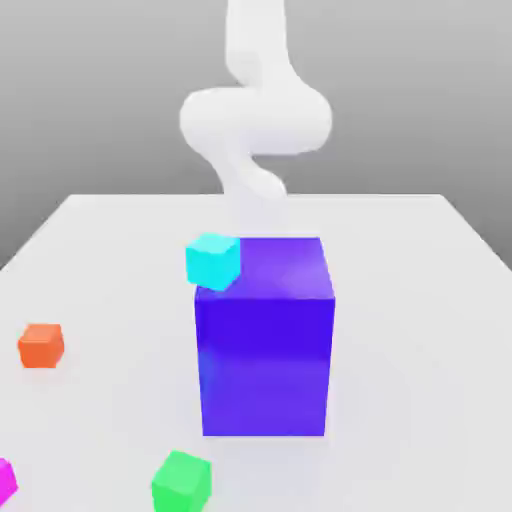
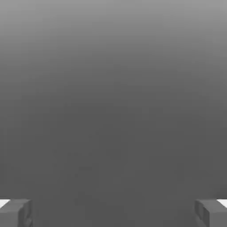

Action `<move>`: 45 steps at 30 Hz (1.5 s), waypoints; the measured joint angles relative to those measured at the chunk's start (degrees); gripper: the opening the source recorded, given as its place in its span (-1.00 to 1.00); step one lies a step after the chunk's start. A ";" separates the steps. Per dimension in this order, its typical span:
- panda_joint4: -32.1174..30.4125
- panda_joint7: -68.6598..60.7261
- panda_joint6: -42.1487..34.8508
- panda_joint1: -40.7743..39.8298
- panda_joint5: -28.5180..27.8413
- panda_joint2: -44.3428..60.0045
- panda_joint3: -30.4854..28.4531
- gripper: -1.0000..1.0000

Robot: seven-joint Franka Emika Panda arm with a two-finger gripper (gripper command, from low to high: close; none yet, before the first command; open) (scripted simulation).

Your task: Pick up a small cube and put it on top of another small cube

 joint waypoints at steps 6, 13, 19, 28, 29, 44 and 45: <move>1.59 -12.26 2.30 -0.58 -6.05 11.73 -4.13 0.00; 3.35 -29.33 5.06 -0.75 -8.59 24.96 -10.81 0.00; 4.65 -47.46 8.11 -2.64 -5.66 36.55 -15.85 0.00; 6.66 -79.00 12.45 -11.05 5.06 54.24 -15.73 0.00; 6.91 -82.49 12.86 -12.54 6.24 56.14 -15.06 0.00; 10.30 -103.58 21.12 -24.01 14.06 74.88 -7.60 -1.00; 10.47 -103.75 21.66 -24.19 14.24 75.60 -7.39 -1.00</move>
